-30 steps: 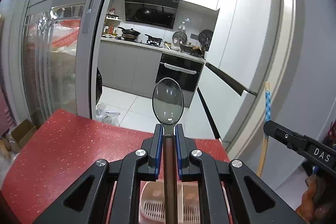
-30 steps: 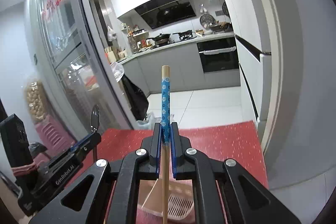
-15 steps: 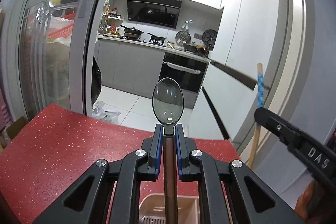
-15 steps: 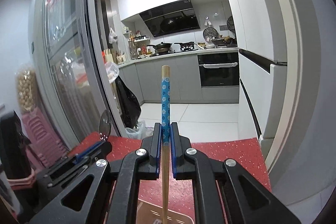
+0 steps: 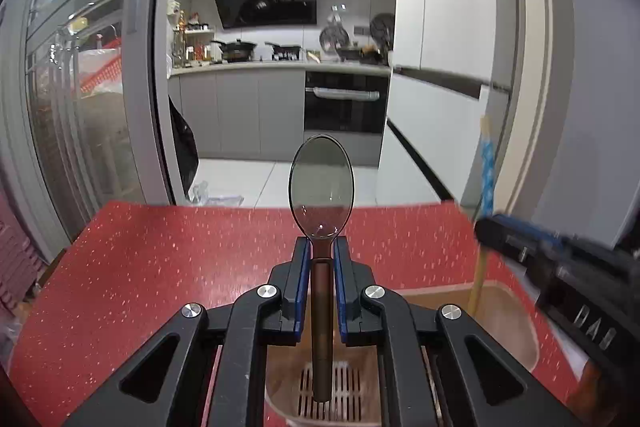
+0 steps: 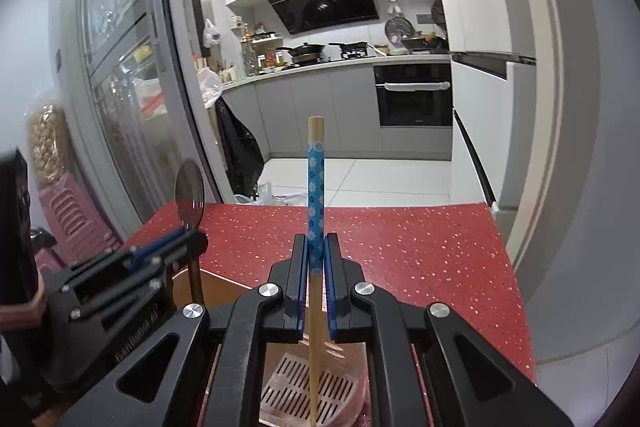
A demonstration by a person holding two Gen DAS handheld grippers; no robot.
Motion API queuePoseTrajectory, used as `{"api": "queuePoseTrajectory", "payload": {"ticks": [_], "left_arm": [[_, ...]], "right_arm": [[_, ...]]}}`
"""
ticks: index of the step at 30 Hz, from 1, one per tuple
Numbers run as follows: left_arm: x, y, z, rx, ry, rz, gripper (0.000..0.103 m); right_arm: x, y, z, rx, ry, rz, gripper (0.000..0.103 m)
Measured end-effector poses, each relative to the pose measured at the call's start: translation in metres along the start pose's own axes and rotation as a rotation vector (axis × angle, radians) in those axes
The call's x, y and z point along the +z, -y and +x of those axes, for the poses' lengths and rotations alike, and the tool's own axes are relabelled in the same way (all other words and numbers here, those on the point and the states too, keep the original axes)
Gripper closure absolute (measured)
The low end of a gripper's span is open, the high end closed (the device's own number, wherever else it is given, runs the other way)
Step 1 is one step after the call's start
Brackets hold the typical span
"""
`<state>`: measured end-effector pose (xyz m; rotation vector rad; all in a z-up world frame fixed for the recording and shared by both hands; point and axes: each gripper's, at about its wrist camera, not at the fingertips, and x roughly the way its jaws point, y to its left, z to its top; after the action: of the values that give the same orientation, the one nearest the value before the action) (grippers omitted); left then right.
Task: Organize utensils
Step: 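Carry the spoon and blue chopstick over the beige holder with both tools, then open the left tool to drop the spoon while the right tool releases the chopstick, then move both open tools back over the remaining utensils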
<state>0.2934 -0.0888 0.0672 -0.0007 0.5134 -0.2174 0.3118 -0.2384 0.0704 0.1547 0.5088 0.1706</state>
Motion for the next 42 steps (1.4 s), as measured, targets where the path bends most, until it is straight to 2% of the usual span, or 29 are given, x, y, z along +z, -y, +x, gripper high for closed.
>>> {"api": "queuePoseTrajectory", "payload": {"ticks": [5,12,17,18,20,21,22,26,28,34,35,36,37,39,42], "left_arm": [[-0.006,0.0,0.006,-0.007,-0.058,-0.013,0.066],[-0.005,0.001,0.006,-0.001,-0.085,-0.018,0.066],[-0.004,-0.002,0.005,0.013,-0.096,-0.033,0.066],[-0.004,-0.002,0.004,0.015,-0.098,-0.034,0.066],[-0.003,-0.002,0.003,0.017,-0.097,-0.034,0.066],[-0.002,-0.001,0.001,0.02,-0.093,-0.034,0.066],[-0.002,-0.001,-0.001,0.021,-0.09,-0.034,0.066],[0.001,0.0,-0.006,0.018,-0.083,-0.037,0.066],[0.002,-0.001,-0.009,0.017,-0.08,-0.04,0.066],[0.005,-0.003,-0.023,0.013,-0.066,-0.048,0.066],[0.005,-0.003,-0.026,0.014,-0.064,-0.048,0.063],[0.006,-0.004,-0.029,0.017,-0.065,-0.048,0.028],[0.005,-0.005,-0.033,0.026,-0.066,-0.052,0.002],[0.003,-0.009,-0.05,0.052,-0.012,-0.059,0.0],[-0.003,-0.013,-0.063,0.05,-0.021,-0.043,0.0]], "right_arm": [[0.003,0.008,0.004,0.011,-0.043,0.028,0.095],[0.007,0.015,0.018,0.025,-0.116,0.073,0.094],[0.007,0.015,0.018,0.035,-0.128,0.08,0.092],[0.007,0.015,0.017,0.038,-0.13,0.081,0.088],[0.008,0.017,0.014,0.044,-0.127,0.086,0.071],[0.009,0.019,0.012,0.049,-0.122,0.092,0.058],[0.009,0.019,0.009,0.05,-0.113,0.098,0.055],[0.011,0.018,-0.005,0.054,-0.09,0.105,0.053],[0.012,0.018,-0.012,0.054,-0.08,0.106,0.048],[0.009,0.018,-0.033,0.051,-0.065,0.108,0.04],[0.008,0.018,-0.036,0.05,-0.067,0.111,0.04],[0.007,0.018,-0.039,0.049,-0.069,0.116,0.039],[0.006,0.018,-0.042,0.048,-0.071,0.119,0.039],[0.003,0.017,-0.049,0.049,-0.077,0.122,0.038],[-0.004,0.016,-0.061,0.049,-0.085,0.117,0.032]]}}
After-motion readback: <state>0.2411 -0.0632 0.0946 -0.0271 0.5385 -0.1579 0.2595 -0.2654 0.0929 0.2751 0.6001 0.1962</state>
